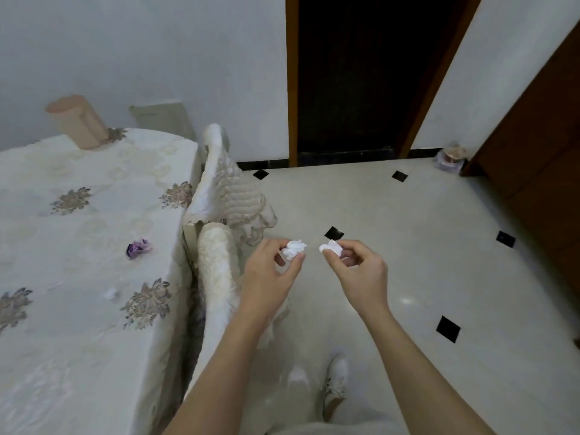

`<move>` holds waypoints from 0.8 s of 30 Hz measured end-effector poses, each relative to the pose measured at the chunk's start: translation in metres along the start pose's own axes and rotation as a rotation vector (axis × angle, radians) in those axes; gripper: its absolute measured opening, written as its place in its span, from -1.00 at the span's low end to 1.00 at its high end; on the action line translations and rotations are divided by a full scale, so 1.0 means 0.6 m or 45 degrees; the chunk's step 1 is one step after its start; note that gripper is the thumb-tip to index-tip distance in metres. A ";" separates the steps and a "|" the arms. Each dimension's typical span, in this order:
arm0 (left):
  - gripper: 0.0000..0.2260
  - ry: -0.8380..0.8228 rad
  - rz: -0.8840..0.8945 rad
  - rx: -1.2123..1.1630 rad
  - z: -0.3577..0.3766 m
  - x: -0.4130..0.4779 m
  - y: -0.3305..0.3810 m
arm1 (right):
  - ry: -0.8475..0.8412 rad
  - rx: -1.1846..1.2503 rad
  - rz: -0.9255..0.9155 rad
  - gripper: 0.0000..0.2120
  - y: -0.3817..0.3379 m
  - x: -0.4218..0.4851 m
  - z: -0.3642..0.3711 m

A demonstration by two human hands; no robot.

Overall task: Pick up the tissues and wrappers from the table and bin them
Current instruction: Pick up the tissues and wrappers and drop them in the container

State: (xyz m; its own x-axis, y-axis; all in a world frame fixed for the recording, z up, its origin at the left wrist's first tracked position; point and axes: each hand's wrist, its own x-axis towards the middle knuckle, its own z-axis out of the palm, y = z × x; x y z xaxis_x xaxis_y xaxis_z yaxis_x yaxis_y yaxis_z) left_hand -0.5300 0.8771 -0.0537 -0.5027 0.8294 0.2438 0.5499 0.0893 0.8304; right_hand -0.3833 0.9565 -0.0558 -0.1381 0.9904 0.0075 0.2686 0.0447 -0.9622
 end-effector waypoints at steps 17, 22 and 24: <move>-0.87 0.100 -0.067 0.102 0.151 0.298 0.033 | -0.099 0.068 -0.012 -0.88 -0.012 0.368 -0.041; -0.85 0.129 -0.088 0.155 0.165 0.385 -0.008 | -0.161 0.050 0.003 -0.88 -0.004 0.454 0.012; -0.84 0.144 -0.100 0.176 0.168 0.430 -0.025 | -0.176 0.027 -0.018 -0.87 -0.004 0.500 0.039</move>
State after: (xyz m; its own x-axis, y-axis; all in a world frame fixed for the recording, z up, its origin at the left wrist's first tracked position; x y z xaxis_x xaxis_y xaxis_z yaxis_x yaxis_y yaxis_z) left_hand -0.6010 1.1453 -0.0535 -0.6152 0.7502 0.2423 0.5888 0.2327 0.7741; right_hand -0.4474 1.2505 -0.0573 -0.2723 0.9621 -0.0154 0.2457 0.0540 -0.9678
